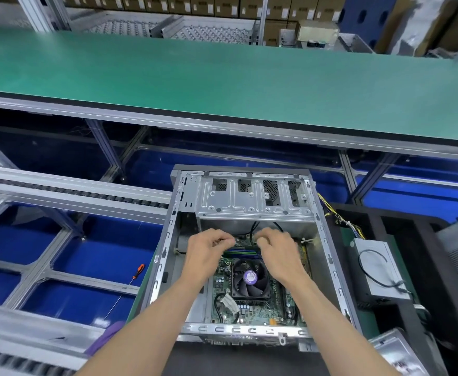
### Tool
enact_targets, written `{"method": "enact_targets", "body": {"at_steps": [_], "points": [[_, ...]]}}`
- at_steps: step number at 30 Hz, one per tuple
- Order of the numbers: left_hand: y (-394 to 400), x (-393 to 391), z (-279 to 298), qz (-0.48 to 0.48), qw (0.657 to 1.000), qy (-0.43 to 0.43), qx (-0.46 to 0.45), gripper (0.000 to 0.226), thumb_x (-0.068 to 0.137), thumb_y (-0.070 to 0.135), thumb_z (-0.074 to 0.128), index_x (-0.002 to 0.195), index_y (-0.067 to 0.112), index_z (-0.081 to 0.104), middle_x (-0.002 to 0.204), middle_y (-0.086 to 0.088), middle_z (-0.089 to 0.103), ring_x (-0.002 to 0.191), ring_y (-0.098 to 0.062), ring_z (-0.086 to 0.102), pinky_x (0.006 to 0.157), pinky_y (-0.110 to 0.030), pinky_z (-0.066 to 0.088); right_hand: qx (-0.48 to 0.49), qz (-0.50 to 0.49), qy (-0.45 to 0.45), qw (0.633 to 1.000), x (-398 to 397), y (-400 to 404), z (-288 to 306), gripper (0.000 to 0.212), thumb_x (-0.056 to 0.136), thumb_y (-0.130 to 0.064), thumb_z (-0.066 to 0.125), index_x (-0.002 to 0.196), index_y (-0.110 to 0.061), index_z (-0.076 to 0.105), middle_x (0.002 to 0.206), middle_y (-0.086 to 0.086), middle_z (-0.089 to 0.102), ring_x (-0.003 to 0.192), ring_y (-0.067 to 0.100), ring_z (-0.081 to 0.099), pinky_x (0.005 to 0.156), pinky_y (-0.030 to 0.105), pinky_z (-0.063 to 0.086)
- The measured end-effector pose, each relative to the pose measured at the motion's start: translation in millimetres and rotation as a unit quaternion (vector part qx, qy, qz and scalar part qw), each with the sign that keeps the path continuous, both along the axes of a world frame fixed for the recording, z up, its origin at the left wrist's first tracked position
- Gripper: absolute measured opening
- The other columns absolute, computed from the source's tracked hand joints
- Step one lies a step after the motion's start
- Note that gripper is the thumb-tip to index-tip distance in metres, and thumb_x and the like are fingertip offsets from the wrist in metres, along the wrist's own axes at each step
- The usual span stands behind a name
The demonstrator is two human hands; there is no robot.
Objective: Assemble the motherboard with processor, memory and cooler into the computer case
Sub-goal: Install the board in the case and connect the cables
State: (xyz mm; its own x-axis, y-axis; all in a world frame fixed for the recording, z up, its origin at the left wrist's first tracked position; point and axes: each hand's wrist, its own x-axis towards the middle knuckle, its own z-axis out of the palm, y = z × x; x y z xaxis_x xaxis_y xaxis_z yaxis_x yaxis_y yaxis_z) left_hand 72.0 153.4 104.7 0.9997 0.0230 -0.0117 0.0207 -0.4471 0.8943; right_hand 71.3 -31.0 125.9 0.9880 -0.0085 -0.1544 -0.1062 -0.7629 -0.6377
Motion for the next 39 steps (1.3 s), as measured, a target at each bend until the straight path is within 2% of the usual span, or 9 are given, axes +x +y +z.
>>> {"method": "enact_targets", "body": {"at_steps": [2,4,6,8,11,16,23,32,39], "points": [[-4,0,1,-0.032,0.999,0.004,-0.022,0.012,0.084,0.026,0.079,0.084,0.037,0.079,0.074,0.017,0.069,0.073,0.002,0.061,0.068,-0.011,0.042,0.08,0.064,0.021,0.995,-2,5,3,0.025,0.102,-0.032,0.055,0.118,-0.021,0.07,0.103,-0.008,0.069,0.102,0.01,0.059,0.093,0.036,0.042],[-2,4,0,-0.035,0.997,0.027,-0.061,0.013,0.08,0.029,0.083,0.089,0.038,0.08,0.074,0.014,0.071,0.072,0.001,0.063,0.069,-0.016,0.049,0.146,0.091,0.044,0.984,-6,8,5,0.02,0.102,-0.027,0.059,0.11,-0.015,0.073,0.075,-0.012,0.07,0.073,0.0,0.059,0.075,0.029,0.046],[2,6,1,-0.007,0.988,0.069,-0.136,0.02,0.075,0.026,0.087,0.093,0.034,0.081,0.074,0.008,0.072,0.07,-0.003,0.063,0.068,-0.017,0.052,0.118,0.07,0.013,0.99,-4,5,0,0.019,0.101,-0.016,0.058,0.092,-0.009,0.074,0.06,-0.017,0.061,0.059,-0.002,0.052,0.064,0.028,0.038],[6,8,1,0.032,0.972,0.097,-0.212,0.02,0.074,0.018,0.088,0.089,0.028,0.081,0.077,0.005,0.074,0.072,-0.004,0.066,0.069,-0.015,0.052,0.056,0.014,0.01,0.998,0,-2,-4,0.022,0.099,-0.007,0.054,0.085,-0.006,0.071,0.074,-0.009,0.067,0.072,0.003,0.058,0.068,0.029,0.039],[8,9,2,0.068,0.946,0.116,-0.294,0.016,0.076,0.008,0.083,0.087,0.021,0.082,0.082,-0.001,0.076,0.079,-0.008,0.07,0.075,-0.016,0.053,-0.038,-0.035,0.05,0.997,0,-9,-6,0.016,0.086,-0.001,0.05,0.073,-0.003,0.059,0.081,0.015,0.064,0.084,0.036,0.058,0.066,0.035,0.038],[5,6,9,0.024,0.928,0.091,-0.361,0.027,0.063,0.011,0.085,0.089,0.015,0.081,0.091,-0.011,0.077,0.087,-0.018,0.073,0.079,-0.02,0.055,-0.101,-0.032,0.081,0.991,-4,-3,-1,0.024,0.076,-0.008,0.05,0.085,-0.002,0.071,0.08,0.008,0.057,0.077,0.034,0.057,0.061,0.037,0.046],[1,6,8,-0.045,0.932,0.07,-0.353,0.029,0.057,0.017,0.088,0.084,0.011,0.081,0.087,-0.014,0.076,0.084,-0.021,0.071,0.08,-0.025,0.055,-0.122,-0.031,0.075,0.989,-3,-3,-2,0.022,0.08,-0.013,0.053,0.082,-0.021,0.074,0.09,0.008,0.064,0.073,0.03,0.055,0.058,0.03,0.04],[-1,5,12,-0.043,0.933,0.078,-0.348,0.022,0.063,0.008,0.084,0.084,0.013,0.082,0.086,-0.014,0.075,0.083,-0.02,0.07,0.079,-0.026,0.056,-0.155,-0.022,0.059,0.986,-2,-1,-10,0.022,0.083,-0.014,0.051,0.085,-0.019,0.073,0.087,0.008,0.064,0.075,0.034,0.058,0.065,0.033,0.045],[-1,6,13,-0.034,0.941,0.083,-0.327,0.02,0.064,0.007,0.083,0.083,0.011,0.081,0.086,-0.014,0.075,0.083,-0.02,0.07,0.079,-0.026,0.057,-0.141,-0.01,0.005,0.99,-2,1,-11,0.023,0.089,-0.013,0.053,0.101,-0.019,0.072,0.105,0.007,0.068,0.091,0.034,0.065,0.067,0.032,0.042]]}}
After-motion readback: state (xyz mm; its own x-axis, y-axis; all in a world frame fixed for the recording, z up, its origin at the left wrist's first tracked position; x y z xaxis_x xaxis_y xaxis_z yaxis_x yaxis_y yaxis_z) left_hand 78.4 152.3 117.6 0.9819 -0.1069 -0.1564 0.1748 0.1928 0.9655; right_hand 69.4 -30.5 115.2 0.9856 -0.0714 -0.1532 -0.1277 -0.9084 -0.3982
